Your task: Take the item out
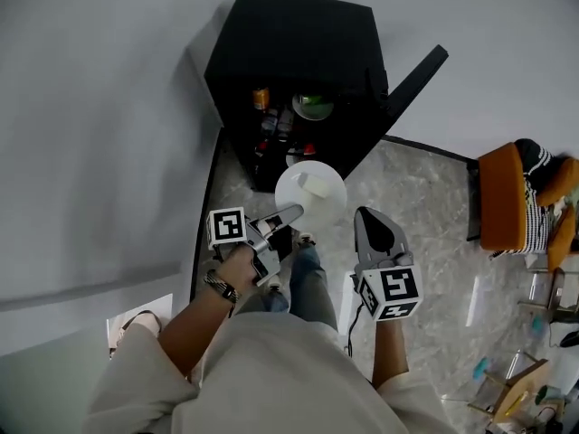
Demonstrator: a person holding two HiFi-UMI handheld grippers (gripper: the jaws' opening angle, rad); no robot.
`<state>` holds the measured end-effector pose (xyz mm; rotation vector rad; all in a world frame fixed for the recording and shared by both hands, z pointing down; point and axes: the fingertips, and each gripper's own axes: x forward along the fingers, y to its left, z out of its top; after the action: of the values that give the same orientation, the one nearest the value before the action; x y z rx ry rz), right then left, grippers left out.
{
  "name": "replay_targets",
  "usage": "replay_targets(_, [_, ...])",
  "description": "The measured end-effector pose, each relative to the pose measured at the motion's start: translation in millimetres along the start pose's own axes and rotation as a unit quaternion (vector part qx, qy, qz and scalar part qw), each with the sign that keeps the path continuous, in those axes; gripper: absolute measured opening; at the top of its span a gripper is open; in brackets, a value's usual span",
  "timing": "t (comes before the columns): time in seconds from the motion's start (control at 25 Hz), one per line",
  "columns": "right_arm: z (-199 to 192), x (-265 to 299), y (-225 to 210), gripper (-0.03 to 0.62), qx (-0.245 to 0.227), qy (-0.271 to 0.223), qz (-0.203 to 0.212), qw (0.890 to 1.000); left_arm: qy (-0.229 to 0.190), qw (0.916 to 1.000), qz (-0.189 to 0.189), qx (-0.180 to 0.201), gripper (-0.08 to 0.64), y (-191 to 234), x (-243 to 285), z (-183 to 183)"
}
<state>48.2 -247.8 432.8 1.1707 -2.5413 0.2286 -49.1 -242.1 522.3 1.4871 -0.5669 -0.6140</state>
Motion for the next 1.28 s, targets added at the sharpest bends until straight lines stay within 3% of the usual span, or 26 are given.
replay_targets(0.36, [6.8,-54.7,38.3,0.006,-0.003,-0.019,0.05,0.999,0.075,0.9957,0.054,-0.01,0.026,-13.2,-53.5,-98.6])
replay_targets(0.56, [11.1,-72.6,53.5,0.006,0.006,-0.024,0.061,0.998,0.106,0.9931,0.05,-0.011,0.026,-29.7,-69.0,-142.6])
replay_targets(0.84, [18.3,-85.1,61.6,0.005,0.021,-0.046,0.055,0.997,0.117,0.9929,0.021,0.008,0.026,-45.4,-77.9,-153.1])
replay_targets(1.28, [23.4,-87.9,59.9,0.005,0.014,-0.043,0.043,0.998,0.125,0.9916,0.034,0.001,0.028,-42.7,-85.6,-154.3])
